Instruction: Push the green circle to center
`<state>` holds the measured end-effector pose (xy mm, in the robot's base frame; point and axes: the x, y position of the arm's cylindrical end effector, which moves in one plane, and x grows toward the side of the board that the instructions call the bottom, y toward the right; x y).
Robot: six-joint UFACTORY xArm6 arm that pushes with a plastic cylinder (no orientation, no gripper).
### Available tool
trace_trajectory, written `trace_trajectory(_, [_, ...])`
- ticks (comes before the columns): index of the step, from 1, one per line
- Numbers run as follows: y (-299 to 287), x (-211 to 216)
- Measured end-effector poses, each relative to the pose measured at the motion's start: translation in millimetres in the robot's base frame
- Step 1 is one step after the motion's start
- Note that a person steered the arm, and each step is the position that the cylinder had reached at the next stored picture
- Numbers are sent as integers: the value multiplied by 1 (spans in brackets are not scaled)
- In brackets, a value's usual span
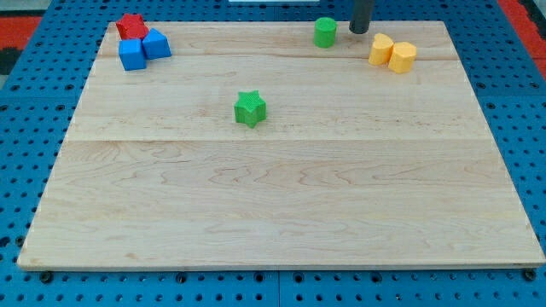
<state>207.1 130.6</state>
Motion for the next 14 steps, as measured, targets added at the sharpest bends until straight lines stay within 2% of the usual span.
trace_trajectory(1, [-45, 0])
trace_trajectory(3, [-133, 79])
trace_trajectory(8, [-136, 74])
trace_trajectory(9, [-138, 62])
trace_trajectory(11, [-182, 67])
trace_trajectory(12, [-122, 50])
trace_trajectory(13, [-162, 8])
trace_trajectory(14, [-205, 9])
